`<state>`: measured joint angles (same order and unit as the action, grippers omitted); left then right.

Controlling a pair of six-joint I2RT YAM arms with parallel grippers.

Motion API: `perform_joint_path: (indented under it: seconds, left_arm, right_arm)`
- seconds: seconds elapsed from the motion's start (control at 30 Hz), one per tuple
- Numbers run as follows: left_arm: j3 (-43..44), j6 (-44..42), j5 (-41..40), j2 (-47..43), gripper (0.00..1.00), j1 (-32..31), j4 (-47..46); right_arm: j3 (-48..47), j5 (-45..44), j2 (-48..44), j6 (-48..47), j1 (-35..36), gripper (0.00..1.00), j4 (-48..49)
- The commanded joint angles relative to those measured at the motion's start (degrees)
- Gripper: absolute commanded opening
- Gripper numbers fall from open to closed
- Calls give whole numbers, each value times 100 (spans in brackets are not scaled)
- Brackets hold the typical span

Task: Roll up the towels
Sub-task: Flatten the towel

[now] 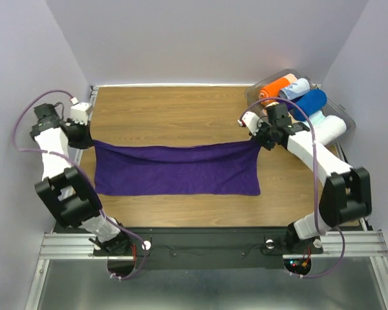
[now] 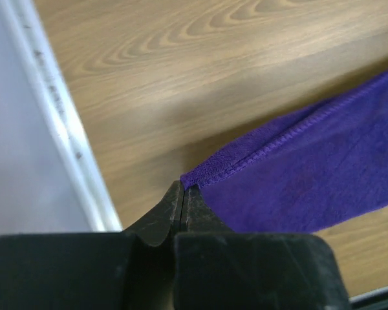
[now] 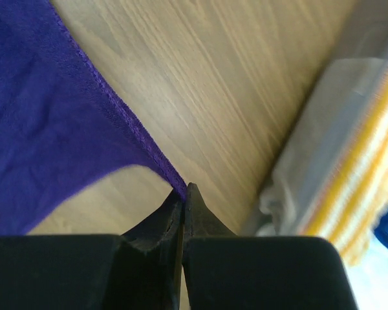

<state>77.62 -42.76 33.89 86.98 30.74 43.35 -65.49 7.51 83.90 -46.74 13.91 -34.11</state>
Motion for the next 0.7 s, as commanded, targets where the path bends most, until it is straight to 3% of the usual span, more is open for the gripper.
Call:
perform_joint_path:
  seconds: [0.0, 0.1, 0.3, 0.67]
  left_arm:
    - [-90, 786, -392, 406, 0, -323, -1319]
    - [400, 1190, -374, 1370, 0, -358, -1628]
    - [1227, 1385, -400, 2383, 0, -525, -1804]
    - [1563, 2000, -945, 3176, 0, -675, -2427]
  right_arm:
    - [-200, 58, 591, -2, -20, 1, 948]
    - [-481, 5, 1231, 7, -29, 1, 1186]
    - [-1148, -170, 2112, -2, -29, 1, 1319]
    - [-1712, -977, 3132, 270, -20, 1, 1591]
